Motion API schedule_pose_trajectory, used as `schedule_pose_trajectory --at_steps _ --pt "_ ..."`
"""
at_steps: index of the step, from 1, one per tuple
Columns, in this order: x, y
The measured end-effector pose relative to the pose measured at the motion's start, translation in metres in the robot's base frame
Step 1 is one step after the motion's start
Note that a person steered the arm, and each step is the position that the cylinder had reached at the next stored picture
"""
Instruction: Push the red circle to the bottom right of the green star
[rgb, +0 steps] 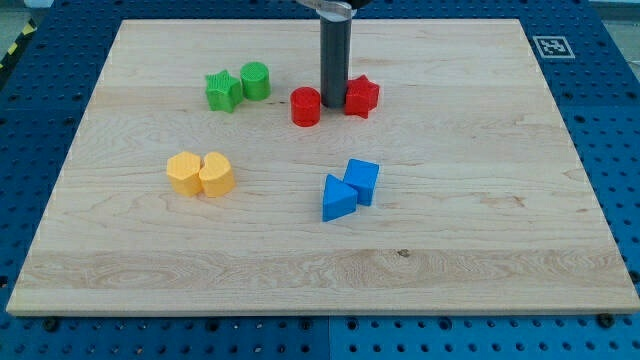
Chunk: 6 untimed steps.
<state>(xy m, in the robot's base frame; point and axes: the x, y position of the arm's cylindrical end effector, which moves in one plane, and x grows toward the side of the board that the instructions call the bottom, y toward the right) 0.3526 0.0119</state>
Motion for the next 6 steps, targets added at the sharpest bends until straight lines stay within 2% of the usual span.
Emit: schedule_pose_trajectory --at_steps 1,2,3,6 --pt "-0.017 -0.003" --pt "-0.010 -0.004" --pt "0.022 -0.014" --pt "0.030 -0.083"
